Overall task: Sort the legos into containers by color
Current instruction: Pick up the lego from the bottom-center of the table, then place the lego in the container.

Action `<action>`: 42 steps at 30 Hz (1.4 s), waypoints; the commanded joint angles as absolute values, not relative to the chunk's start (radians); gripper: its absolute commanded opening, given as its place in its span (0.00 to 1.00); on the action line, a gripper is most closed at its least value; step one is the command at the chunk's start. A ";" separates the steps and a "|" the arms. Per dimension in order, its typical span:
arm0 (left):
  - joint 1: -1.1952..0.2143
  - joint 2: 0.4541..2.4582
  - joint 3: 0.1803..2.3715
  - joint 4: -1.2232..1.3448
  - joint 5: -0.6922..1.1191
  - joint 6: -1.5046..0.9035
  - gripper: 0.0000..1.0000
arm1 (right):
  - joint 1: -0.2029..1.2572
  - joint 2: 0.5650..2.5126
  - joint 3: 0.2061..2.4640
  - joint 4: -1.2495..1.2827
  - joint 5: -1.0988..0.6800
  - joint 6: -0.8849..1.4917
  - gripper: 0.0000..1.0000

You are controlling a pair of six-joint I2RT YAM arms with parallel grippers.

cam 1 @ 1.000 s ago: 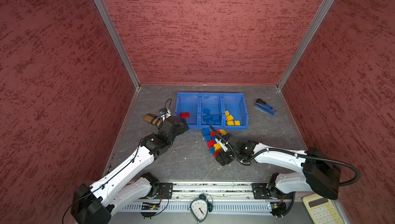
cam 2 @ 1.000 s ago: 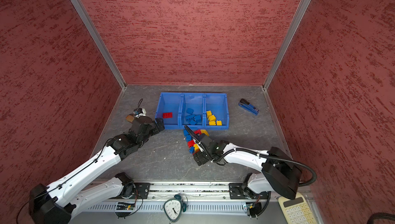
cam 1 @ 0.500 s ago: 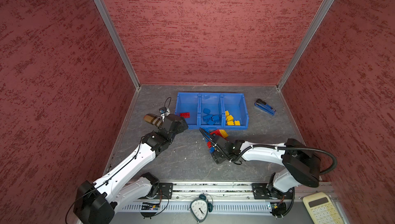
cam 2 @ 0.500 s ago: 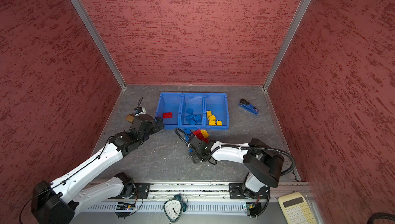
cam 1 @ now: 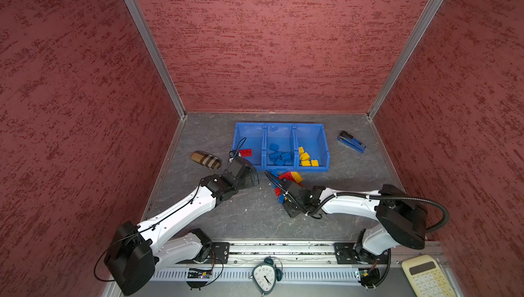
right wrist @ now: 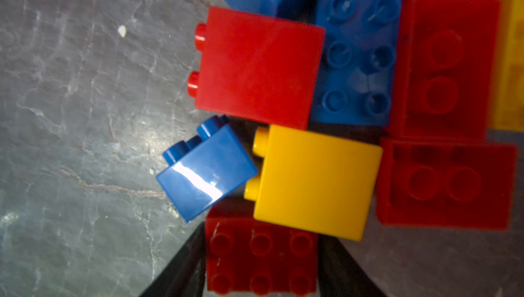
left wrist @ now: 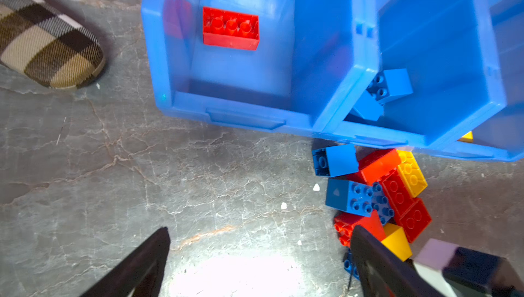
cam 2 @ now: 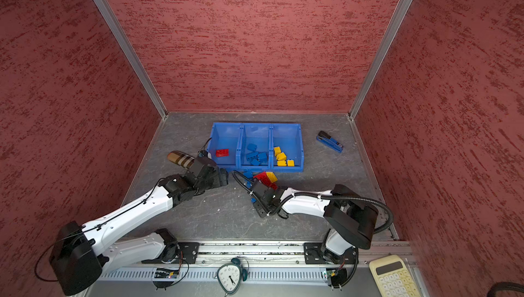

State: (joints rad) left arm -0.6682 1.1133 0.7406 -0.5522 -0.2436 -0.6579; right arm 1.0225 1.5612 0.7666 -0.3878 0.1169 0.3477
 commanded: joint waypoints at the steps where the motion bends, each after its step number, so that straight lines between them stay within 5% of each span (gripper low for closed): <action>1: -0.664 1.126 0.714 -0.561 -0.235 -0.651 0.99 | 1.029 1.526 0.764 -0.402 0.096 0.317 0.49; 6: -0.592 1.137 0.695 -0.551 -0.149 -0.664 0.99 | 1.028 1.469 0.822 -0.446 0.117 0.258 0.37; 14: -0.502 1.060 0.653 -0.578 -0.122 -0.720 0.99 | 0.955 1.459 1.007 -0.333 0.055 0.152 0.37; 26: -0.339 0.965 0.600 -0.602 -0.040 -0.789 1.00 | 0.829 1.806 1.347 -0.028 0.000 0.053 0.41; 31: -0.343 1.041 0.617 -0.576 -0.008 -0.783 0.99 | 0.817 1.952 1.495 -0.072 0.024 0.041 0.47; 34: -0.355 1.065 0.624 -0.559 0.011 -0.754 0.99 | 0.818 1.958 1.497 -0.081 0.044 0.024 0.64; 42: -0.587 1.122 0.675 -0.487 -0.042 -0.628 0.99 | 0.815 1.679 1.278 -0.055 0.006 -0.014 0.84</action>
